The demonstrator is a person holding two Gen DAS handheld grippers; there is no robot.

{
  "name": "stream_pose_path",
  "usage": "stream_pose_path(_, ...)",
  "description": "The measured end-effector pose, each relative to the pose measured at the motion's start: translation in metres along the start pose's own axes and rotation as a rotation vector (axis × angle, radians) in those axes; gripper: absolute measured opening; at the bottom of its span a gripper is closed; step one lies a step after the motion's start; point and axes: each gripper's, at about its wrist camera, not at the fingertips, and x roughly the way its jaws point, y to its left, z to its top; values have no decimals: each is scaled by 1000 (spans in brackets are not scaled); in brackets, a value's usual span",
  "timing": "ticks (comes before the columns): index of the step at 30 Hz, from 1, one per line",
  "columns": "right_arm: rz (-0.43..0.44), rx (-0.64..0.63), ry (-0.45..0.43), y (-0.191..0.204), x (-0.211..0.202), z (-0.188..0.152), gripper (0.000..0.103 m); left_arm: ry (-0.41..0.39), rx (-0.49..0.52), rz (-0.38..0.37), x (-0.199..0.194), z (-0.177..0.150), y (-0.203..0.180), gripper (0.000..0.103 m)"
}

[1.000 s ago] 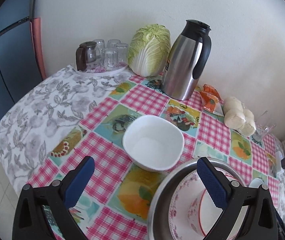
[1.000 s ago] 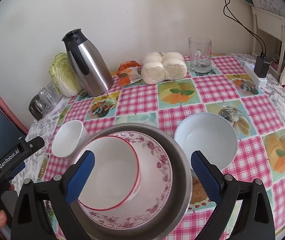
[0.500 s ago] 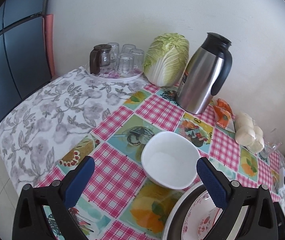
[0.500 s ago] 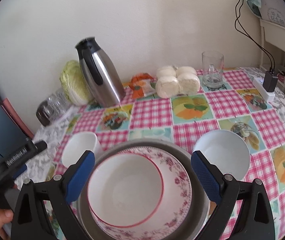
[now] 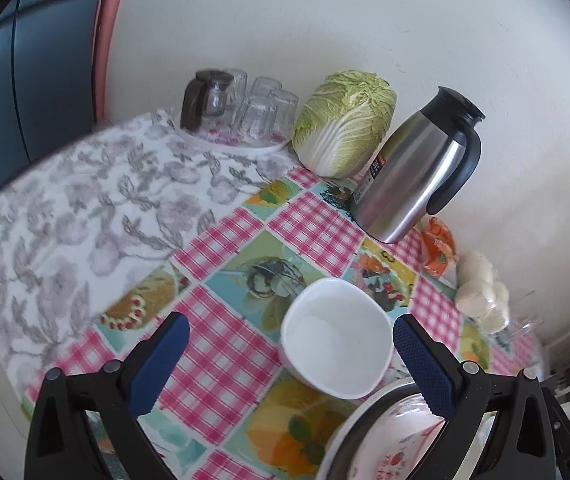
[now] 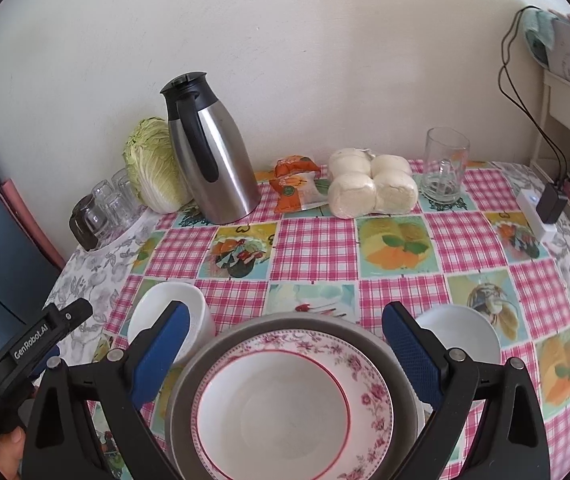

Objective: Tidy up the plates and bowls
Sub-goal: 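Move the right tool toward the white square bowl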

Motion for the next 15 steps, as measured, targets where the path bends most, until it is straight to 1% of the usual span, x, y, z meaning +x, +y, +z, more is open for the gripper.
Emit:
stream_pose_path(2, 8, 6, 16, 3, 3, 6, 97, 30, -33, -20, 4, 2, 5, 103)
stream_pose_path(4, 14, 3, 22, 6, 6, 11, 97, 27, -27, -13, 6, 3, 6, 103)
stream_pose_path(7, -7, -22, 18, 15, 11, 16, 97, -16, 14, 37, 4, 4, 3, 103)
stream_pose_path(11, -14, -58, 12, 29, 16, 21, 97, -59, 38, 47, 0, 10, 4, 103)
stream_pose_path(15, -9, -89, -13, 45, 19, 27, 97, -85, 35, 48, -1, 17, 10, 103)
